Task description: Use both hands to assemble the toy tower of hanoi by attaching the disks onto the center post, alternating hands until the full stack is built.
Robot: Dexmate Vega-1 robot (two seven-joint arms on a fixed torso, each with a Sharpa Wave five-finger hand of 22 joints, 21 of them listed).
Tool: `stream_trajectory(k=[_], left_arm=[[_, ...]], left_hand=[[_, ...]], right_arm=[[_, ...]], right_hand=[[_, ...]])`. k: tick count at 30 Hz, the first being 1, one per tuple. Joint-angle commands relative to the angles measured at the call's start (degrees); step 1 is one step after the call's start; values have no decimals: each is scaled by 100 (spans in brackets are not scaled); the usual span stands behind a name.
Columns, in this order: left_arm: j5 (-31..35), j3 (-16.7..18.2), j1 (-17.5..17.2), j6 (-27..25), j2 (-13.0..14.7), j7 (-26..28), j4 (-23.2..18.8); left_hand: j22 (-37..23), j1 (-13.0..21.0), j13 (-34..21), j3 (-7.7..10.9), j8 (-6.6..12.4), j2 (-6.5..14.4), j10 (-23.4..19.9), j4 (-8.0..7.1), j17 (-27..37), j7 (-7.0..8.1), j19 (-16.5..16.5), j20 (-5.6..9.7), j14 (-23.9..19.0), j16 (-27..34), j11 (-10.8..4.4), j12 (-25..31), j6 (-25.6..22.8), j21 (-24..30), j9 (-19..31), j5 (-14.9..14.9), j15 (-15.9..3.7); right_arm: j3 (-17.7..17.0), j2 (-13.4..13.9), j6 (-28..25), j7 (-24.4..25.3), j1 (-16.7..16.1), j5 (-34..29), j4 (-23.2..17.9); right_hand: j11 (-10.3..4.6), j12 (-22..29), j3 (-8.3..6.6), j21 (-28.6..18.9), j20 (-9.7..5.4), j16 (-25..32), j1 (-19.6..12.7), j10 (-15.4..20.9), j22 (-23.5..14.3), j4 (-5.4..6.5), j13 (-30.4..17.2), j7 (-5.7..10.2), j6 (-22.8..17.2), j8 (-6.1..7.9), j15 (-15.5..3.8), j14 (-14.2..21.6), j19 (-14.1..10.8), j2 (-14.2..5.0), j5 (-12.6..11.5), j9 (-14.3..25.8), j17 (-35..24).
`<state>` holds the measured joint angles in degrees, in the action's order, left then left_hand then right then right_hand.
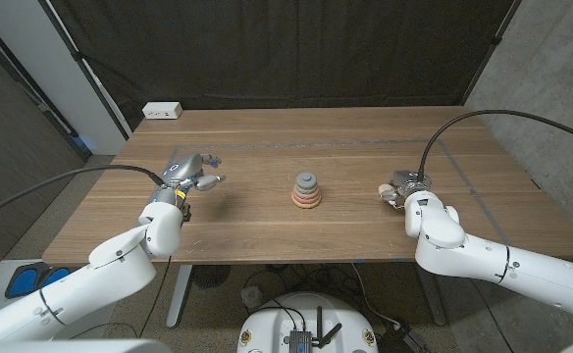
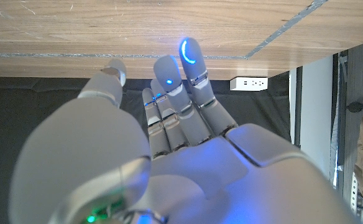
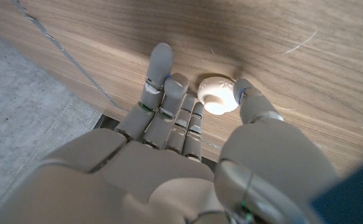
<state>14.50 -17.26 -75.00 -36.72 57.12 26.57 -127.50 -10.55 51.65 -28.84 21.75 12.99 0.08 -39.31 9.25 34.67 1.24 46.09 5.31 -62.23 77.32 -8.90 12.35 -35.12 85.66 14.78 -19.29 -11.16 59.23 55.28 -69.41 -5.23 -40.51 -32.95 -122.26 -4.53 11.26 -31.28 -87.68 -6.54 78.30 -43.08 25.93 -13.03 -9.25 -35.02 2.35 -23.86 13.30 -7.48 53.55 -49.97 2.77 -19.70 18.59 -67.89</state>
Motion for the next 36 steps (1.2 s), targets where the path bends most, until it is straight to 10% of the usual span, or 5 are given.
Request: stream_trajectory(k=[1, 20, 36], left_arm=[[-114, 79, -43, 145, -8, -18, 34], [-151, 20, 22, 98, -29, -66, 52], [-157, 6, 8, 57, -20, -53, -1]], left_hand=[[-7, -51, -22, 48, -28, 25, -68, -7, 31, 16, 63, 654, -70, 1, 1, 30, -79, -19, 33, -36, -144], [-7, -104, -52, 118, -27, 49, -141, -6, 32, 8, 65, 652, -48, -39, 2, 41, -145, -26, 50, -47, -145], [-5, -155, -70, 173, -31, 77, -205, -4, 69, 8, 70, 654, -78, -27, 17, 44, -185, -36, 64, -53, -145]], right_arm=[[160, -76, -77, 14, 88, 31, 108], [234, -91, -33, 38, 153, 208, 205], [-119, -47, 106, 442, -87, 513, 144]], right_hand=[[12, 53, 16, -42, -569, -28, -89, 51, -6, -11, -14, -4, -63, 1, -498, 53, 4, 7, 21, 10, -19], [-25, 106, 32, -53, -571, -6, -136, 185, -6, -9, -38, 71, -168, 32, -500, 122, -15, -20, 36, -13, -54], [-154, 296, -54, -143, -599, 343, -566, 927, -87, -56, -181, 124, -739, 251, -507, 640, -496, -237, 53, -56, -210]])
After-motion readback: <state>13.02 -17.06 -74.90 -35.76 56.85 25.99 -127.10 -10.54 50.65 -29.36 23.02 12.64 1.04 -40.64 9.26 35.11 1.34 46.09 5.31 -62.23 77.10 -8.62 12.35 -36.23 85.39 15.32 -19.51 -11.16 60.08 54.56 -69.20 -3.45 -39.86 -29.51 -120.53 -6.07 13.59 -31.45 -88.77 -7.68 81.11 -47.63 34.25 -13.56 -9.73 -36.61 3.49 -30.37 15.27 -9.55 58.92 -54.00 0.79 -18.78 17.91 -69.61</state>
